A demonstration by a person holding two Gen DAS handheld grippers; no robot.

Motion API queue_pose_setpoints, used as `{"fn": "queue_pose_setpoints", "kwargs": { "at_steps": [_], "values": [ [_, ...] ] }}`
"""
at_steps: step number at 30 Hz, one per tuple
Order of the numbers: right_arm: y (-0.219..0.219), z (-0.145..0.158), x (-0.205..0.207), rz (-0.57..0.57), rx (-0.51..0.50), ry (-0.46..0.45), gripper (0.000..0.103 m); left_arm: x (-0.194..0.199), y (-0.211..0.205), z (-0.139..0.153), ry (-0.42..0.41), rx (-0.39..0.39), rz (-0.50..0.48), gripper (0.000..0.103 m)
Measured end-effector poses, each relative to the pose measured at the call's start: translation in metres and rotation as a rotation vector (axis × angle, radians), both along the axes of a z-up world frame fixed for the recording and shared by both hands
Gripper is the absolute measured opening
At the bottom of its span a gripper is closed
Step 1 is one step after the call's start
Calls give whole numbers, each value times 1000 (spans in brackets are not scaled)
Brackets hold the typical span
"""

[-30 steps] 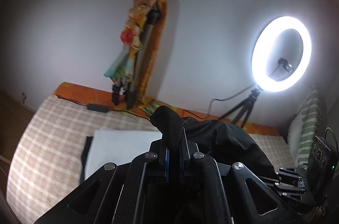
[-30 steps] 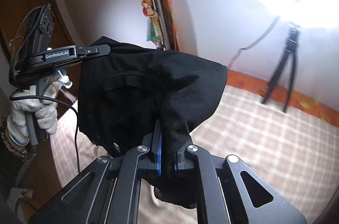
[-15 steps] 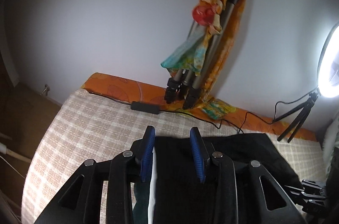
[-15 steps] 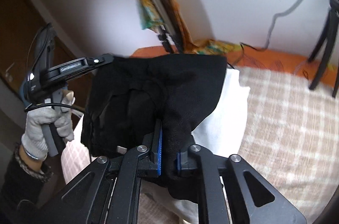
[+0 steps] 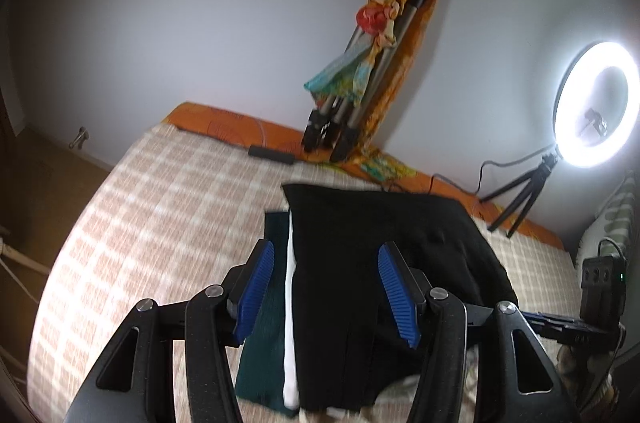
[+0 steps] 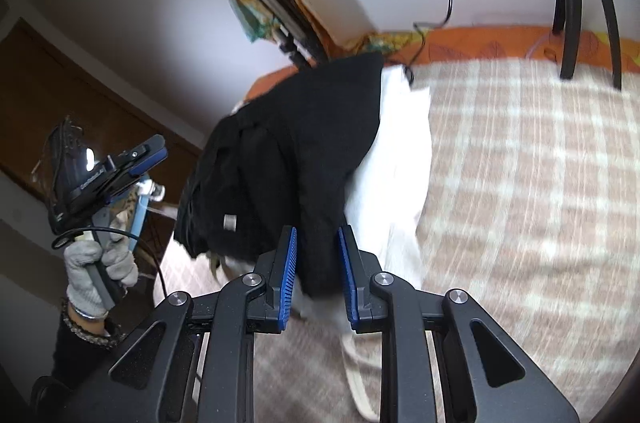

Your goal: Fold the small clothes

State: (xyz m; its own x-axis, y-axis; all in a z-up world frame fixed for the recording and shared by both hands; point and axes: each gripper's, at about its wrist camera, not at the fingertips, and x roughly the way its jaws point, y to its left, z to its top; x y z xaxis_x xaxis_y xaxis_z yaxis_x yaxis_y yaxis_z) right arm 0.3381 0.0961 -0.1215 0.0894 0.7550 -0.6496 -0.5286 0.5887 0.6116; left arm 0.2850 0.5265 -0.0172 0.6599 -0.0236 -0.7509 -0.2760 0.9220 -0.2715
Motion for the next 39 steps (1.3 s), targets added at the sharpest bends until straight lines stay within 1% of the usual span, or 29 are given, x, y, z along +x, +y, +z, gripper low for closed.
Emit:
{"fn": "queue_pose_setpoints", "kwargs": {
  "at_steps": [1,2,5,8,9,13,15,17,20,21,24,26,29,31,35,37,39],
  "values": [
    [0,-2,-3,6,4,7,16,-7,-3,-1,3,-2,-2,56],
    [-1,-2,-7,8,-3,2,16,-14,-7,-1,6,0,-4,56],
    [3,0,-17,10,-100,-64,16,-31,-22,3,6,23,-16,57],
    [3,4,-28,15,-177,-140,17,-51,-40,10,-6,24,-31,61],
    [4,3,-29,18,-183,-151,17,-57,-46,13,-10,26,-33,63],
    [-7,17,-48,32,-187,-207,17,-85,-77,28,-28,55,-47,69],
    [-14,25,-56,30,-187,-238,18,-99,-93,36,-38,76,-49,79],
    [-21,32,-62,31,-175,-256,20,-110,-105,43,-47,89,-45,84],
    [-31,46,-77,32,-166,-298,24,-129,-123,55,-70,93,-32,88],
    [-32,50,-82,35,-165,-312,26,-138,-131,60,-80,93,-28,91],
    [-42,69,-103,41,-147,-364,36,-156,-147,70,-100,114,-17,93],
    [-48,79,-116,41,-136,-394,38,-167,-158,77,-110,124,-9,95],
    [-57,92,-133,41,-127,-434,50,-185,-171,86,-132,143,8,100],
    [-62,99,-145,40,-126,-467,59,-195,-179,91,-146,163,15,101],
    [-71,111,-163,32,-128,-521,68,-216,-197,101,-160,203,21,103],
    [-75,116,-172,23,-128,-547,80,-224,-204,105,-170,218,23,103],
    [-79,121,-180,7,-126,-572,82,-232,-210,109,-185,239,27,103]
  ]
}}
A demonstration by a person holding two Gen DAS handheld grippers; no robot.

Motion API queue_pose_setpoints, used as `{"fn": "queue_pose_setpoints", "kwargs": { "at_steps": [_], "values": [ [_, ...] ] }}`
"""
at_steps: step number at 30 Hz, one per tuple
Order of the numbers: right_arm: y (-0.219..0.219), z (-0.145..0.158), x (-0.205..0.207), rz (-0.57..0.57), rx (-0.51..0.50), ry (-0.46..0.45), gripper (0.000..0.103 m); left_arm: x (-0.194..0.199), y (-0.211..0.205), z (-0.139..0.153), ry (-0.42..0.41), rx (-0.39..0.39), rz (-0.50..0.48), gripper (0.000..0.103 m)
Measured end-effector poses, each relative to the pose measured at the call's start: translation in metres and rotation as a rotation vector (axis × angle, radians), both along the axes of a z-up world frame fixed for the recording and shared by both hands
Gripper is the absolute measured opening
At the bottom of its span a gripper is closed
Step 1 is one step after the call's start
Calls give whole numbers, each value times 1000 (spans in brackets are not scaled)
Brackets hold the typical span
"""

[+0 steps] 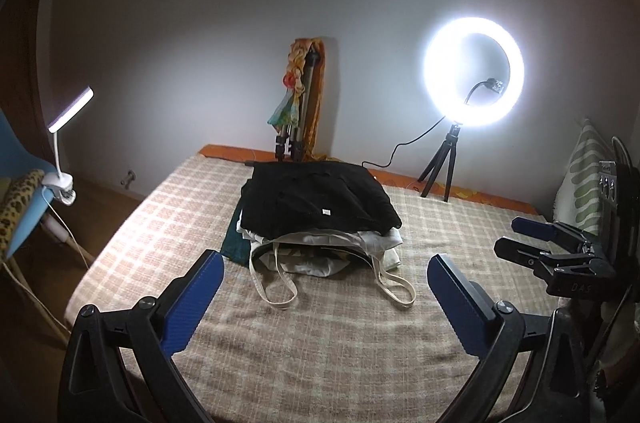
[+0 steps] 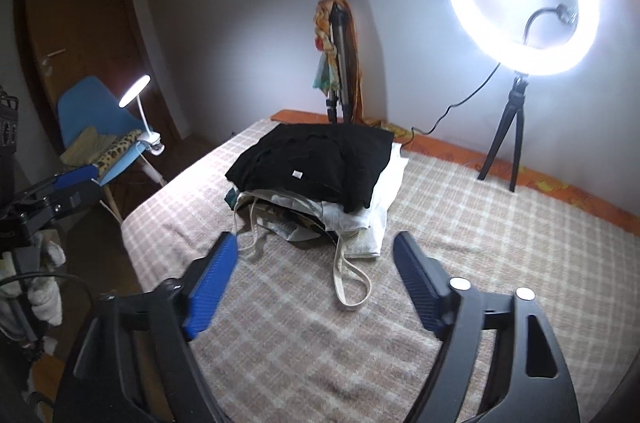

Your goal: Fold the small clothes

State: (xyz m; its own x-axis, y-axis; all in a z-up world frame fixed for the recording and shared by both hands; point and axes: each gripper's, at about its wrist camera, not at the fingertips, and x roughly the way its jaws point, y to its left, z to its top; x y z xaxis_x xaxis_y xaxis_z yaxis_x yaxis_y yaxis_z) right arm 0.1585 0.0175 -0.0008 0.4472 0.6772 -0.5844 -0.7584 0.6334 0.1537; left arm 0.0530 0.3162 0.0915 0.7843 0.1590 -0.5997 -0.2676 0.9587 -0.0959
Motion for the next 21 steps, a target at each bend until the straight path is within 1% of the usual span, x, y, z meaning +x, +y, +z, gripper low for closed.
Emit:
{"fn": "queue_pose_setpoints", "kwargs": {
  "at_steps": [4,7,9,11,17,21],
  "values": [
    [-3,6,-12,-32,-8,-49,83,-11,-10,5,-19,53,30,103],
    [-3,9,-22,-57,-19,-95,86,-15,-15,6,-19,69,35,103],
    [-3,10,-29,-73,-27,-122,88,-16,-17,4,-5,78,42,103],
    [-2,11,-35,-81,-29,-139,88,-17,-20,3,10,86,56,103],
    [-2,12,-52,-100,-34,-172,89,-18,-26,-7,57,82,76,103],
    [0,12,-63,-112,-59,-188,89,-21,-26,-10,68,58,82,103]
  ]
}}
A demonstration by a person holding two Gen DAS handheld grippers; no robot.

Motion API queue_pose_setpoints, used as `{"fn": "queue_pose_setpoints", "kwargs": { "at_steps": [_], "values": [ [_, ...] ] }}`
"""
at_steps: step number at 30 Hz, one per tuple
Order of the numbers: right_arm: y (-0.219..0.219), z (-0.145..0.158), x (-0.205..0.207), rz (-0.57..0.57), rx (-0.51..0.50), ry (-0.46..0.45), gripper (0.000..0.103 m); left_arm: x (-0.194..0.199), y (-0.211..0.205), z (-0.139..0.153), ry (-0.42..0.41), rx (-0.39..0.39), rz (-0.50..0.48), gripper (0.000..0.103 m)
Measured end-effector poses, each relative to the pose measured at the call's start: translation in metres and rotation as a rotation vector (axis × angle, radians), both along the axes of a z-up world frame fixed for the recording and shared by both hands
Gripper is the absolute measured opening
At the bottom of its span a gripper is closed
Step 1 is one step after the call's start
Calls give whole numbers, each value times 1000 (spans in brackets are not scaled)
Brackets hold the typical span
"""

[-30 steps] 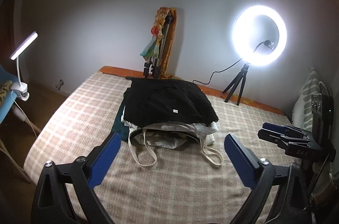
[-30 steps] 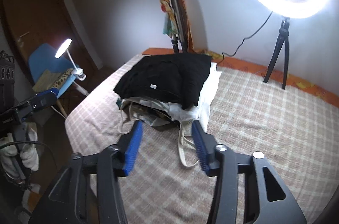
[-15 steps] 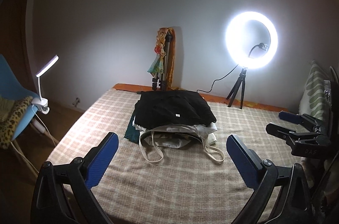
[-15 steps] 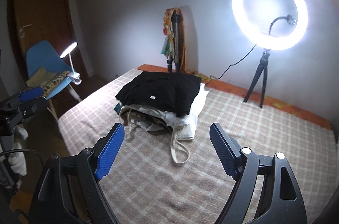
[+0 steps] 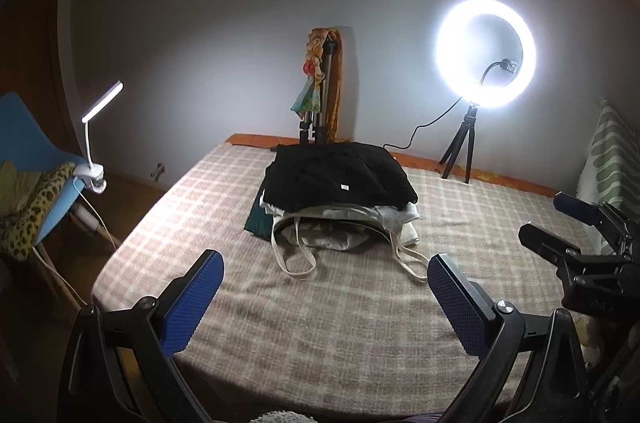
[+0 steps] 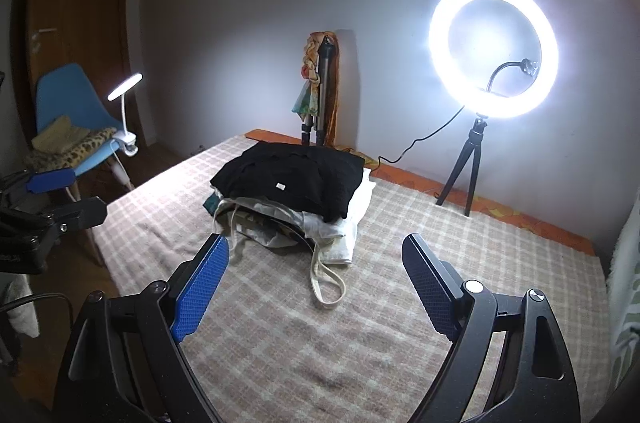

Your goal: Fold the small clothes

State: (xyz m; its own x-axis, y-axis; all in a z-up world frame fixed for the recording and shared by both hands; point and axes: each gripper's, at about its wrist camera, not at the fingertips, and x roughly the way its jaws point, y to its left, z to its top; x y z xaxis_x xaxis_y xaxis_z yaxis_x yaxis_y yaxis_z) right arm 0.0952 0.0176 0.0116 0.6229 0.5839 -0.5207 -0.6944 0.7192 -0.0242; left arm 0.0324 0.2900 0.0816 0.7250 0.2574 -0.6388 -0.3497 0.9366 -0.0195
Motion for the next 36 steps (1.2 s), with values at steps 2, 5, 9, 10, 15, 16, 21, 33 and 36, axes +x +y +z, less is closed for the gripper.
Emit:
{"fn": "queue_pose_setpoints", "kwargs": {
  "at_steps": [2,5,9,10,15,16,21,33,36],
  "values": [
    [0,0,-4,-5,-10,-6,89,-1,-1,-1,6,-3,-3,103],
    [0,-1,-8,-9,-13,-9,89,-1,-2,-1,11,3,-5,103],
    [-1,-2,-10,-8,-9,-1,89,-2,-2,-1,14,0,-1,103],
    [-1,-1,-10,-9,-10,-2,89,-2,-1,-2,16,-5,-1,103],
    [1,-2,-13,-8,-26,-13,89,-2,1,-4,25,-14,0,103],
    [0,-3,-12,-5,-25,-9,89,-3,1,-3,24,-13,0,103],
    [0,-1,-15,-6,-21,-11,89,-5,0,-2,15,-12,-3,103],
    [3,1,-18,-1,-16,-17,89,-7,-2,1,8,-5,-11,103],
    [4,1,-20,4,-21,-20,89,-8,-3,2,7,-5,-12,103]
  ]
}}
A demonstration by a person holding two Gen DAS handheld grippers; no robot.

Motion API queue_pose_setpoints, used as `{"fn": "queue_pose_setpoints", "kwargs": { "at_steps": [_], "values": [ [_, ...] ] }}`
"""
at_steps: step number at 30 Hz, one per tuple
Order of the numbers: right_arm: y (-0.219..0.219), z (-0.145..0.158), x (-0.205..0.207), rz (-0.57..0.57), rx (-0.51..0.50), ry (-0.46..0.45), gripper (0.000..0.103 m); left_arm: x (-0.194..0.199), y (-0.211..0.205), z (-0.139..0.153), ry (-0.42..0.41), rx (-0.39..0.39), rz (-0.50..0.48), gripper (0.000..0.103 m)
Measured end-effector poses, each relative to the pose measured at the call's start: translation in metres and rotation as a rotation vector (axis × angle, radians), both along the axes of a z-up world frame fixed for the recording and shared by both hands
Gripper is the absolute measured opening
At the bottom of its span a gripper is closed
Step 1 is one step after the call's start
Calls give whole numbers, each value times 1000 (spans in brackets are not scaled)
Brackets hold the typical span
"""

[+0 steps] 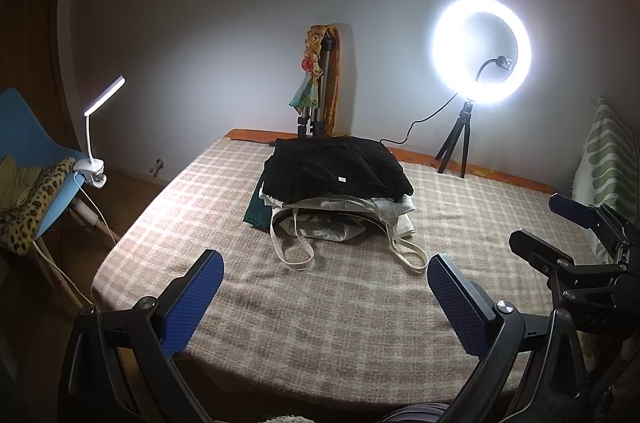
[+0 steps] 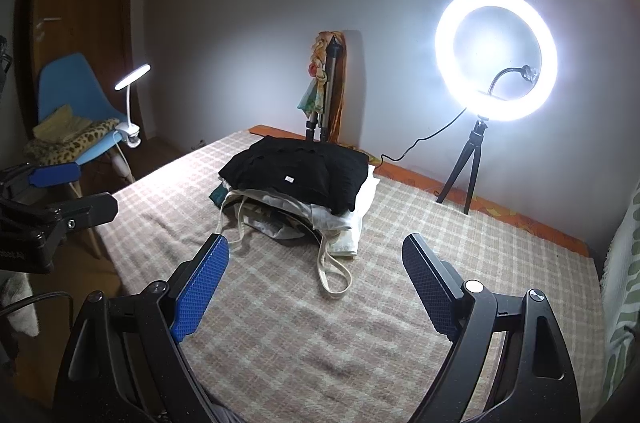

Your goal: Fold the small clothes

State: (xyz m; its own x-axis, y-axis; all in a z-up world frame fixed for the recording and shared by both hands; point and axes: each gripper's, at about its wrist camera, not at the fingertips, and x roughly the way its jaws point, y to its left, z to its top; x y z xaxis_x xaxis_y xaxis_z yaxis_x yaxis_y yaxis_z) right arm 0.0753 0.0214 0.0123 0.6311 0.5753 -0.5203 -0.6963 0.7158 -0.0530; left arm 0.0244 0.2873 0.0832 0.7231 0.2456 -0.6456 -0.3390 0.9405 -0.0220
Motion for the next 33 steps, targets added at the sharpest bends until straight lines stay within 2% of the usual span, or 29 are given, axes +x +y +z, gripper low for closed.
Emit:
{"fn": "queue_pose_setpoints", "kwargs": {
  "at_steps": [33],
  "values": [
    [6,-5,-1,7,-4,16,89,0,2,-3,-15,20,-29,103]
  ]
}}
